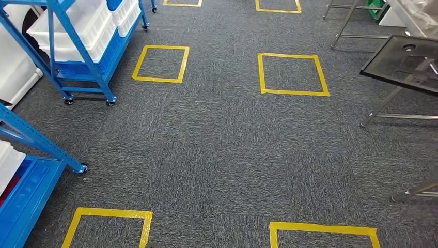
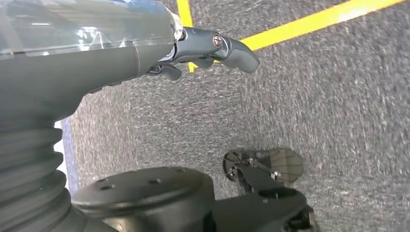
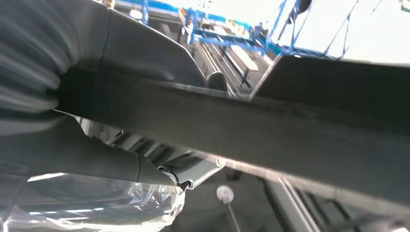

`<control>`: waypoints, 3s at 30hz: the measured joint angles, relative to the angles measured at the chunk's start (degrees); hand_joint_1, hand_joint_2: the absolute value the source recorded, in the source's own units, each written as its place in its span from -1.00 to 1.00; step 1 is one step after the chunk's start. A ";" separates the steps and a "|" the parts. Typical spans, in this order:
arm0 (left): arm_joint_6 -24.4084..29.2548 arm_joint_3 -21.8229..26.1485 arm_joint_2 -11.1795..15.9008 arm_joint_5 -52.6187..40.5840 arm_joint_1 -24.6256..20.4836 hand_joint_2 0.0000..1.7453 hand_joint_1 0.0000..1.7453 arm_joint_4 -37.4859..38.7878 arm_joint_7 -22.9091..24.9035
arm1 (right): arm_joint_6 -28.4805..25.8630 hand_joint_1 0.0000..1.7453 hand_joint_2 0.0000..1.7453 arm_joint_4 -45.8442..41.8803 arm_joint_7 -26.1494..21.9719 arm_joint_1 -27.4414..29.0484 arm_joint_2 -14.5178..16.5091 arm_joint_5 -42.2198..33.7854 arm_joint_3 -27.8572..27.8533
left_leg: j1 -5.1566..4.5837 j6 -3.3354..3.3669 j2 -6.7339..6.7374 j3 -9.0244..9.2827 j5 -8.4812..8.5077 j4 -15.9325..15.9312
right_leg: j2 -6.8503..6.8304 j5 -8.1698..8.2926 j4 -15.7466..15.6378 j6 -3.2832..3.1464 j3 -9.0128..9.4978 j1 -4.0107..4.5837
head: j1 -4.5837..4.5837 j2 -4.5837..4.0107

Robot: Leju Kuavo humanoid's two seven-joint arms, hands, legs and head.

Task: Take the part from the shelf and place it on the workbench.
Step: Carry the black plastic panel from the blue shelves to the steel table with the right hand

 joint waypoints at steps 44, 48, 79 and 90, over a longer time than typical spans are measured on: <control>-0.28 -2.65 0.72 -0.07 -0.32 1.00 -1.00 0.21 1.31 | 1.69 1.00 1.00 29.60 8.34 -25.43 6.55 10.31 11.26 | 0.17 -1.90 -3.71 -8.89 -5.48 16.83 | 5.53 1.49 -6.10 -2.55 3.19 0.68 | -0.01 0.00; -0.40 -2.80 0.72 0.40 0.01 1.00 -1.00 0.21 0.85 | 0.91 1.00 1.00 30.51 6.96 -25.28 7.34 7.71 11.57 | 0.38 -0.76 -8.54 -3.60 0.99 3.69 | 8.55 1.66 -5.98 -2.16 2.83 0.62 | -0.02 0.01; -4.09 0.24 0.91 5.13 0.37 1.00 -1.00 0.49 -2.92 | 6.46 1.00 1.00 16.47 -6.76 -4.26 3.09 -23.29 -0.28 | 0.17 -0.64 -4.17 -2.37 0.75 2.24 | 3.50 1.64 -6.80 -1.79 3.79 1.02 | -0.05 0.00; -4.43 0.04 0.83 4.94 0.35 1.00 -1.00 0.52 -2.62 | 5.77 1.00 1.00 13.25 -4.81 -2.61 1.16 -21.77 -1.45 | -0.26 -0.48 -4.36 -2.35 0.95 1.37 | 3.46 2.06 -7.22 -0.73 3.67 0.57 | -0.04 -0.01</control>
